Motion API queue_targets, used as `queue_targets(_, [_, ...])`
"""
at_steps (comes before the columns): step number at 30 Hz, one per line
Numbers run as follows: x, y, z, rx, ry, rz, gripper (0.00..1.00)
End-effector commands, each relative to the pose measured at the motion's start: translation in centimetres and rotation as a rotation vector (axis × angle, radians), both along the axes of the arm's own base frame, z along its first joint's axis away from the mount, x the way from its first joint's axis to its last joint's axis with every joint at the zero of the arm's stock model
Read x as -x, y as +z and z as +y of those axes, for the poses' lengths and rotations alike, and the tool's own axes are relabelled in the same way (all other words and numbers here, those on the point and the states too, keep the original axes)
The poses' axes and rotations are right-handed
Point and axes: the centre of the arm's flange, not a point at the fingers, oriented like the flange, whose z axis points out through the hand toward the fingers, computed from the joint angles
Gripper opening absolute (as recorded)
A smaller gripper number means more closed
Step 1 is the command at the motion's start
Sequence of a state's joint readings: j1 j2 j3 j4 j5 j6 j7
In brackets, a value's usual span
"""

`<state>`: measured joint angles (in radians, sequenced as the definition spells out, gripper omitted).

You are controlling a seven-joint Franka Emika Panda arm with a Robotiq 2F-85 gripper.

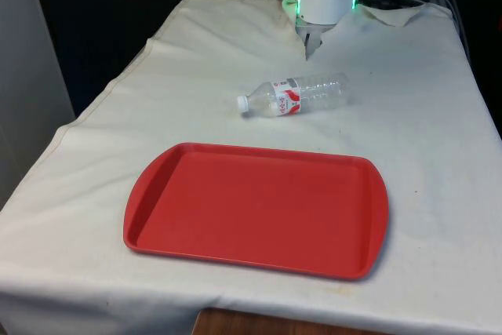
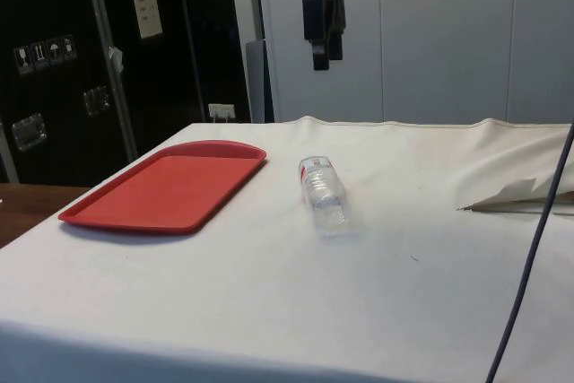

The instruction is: Place the bottle upright on the tray.

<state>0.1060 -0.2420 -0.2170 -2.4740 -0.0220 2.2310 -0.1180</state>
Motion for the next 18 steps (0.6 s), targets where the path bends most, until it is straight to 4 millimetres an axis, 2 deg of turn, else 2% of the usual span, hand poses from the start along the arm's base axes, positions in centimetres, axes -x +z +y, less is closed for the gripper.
queue_targets(1, [-0.3, -0.4, 0.1, 0.000, -0.007, -0.003, 1.00])
queue_targets(18, [-1.6, -3.0, 0.0, 0.003, -0.027, 0.010, 1.00])
